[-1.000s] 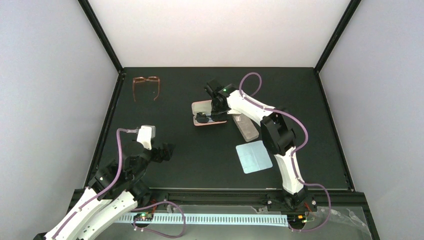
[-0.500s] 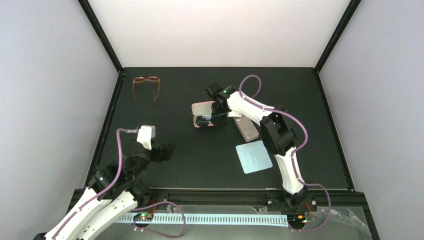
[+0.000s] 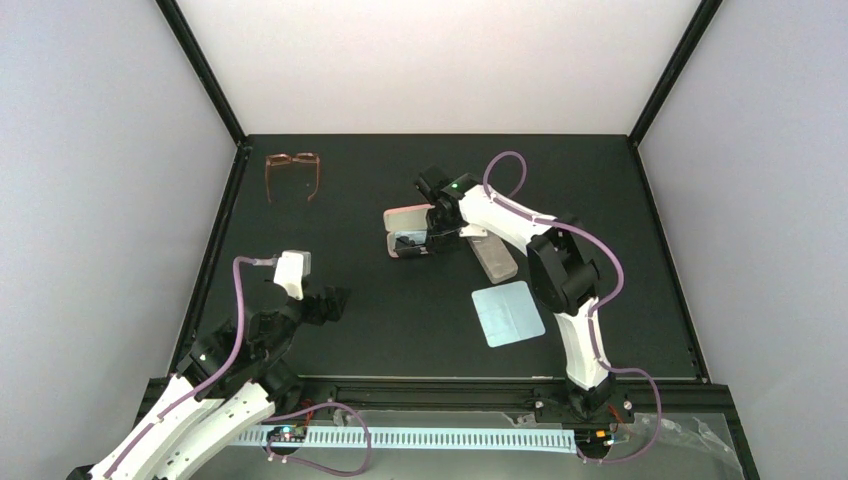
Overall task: Organize the sunglasses
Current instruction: Place the sunglasses in the sunglasses case.
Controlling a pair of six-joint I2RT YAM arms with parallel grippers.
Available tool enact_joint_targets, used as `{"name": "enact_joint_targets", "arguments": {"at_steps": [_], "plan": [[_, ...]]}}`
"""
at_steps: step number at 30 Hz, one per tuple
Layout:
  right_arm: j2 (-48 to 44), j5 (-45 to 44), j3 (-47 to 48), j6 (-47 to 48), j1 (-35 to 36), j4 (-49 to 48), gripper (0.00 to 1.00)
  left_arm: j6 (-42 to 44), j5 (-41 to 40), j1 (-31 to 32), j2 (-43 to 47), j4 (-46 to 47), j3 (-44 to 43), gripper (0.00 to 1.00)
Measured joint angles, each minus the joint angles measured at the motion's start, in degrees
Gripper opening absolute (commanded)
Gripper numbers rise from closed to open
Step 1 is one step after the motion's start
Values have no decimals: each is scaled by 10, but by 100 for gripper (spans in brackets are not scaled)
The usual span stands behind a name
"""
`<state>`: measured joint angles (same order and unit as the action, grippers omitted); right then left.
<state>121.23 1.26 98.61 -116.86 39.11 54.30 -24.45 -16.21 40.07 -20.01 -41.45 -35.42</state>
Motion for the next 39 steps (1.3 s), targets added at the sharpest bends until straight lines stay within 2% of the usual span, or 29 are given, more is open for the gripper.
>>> {"name": "enact_joint_targets", "arguments": {"at_steps": [6, 15, 39], "plan": [[0, -4, 27, -1, 0, -25, 1, 0, 0, 0, 0, 0, 0, 99], [17, -27, 17, -9, 0, -81, 1, 0, 0, 0, 0, 0, 0, 99], [24, -39, -26, -18, 0, -89, 1, 0, 0, 0, 0, 0, 0, 99]]}}
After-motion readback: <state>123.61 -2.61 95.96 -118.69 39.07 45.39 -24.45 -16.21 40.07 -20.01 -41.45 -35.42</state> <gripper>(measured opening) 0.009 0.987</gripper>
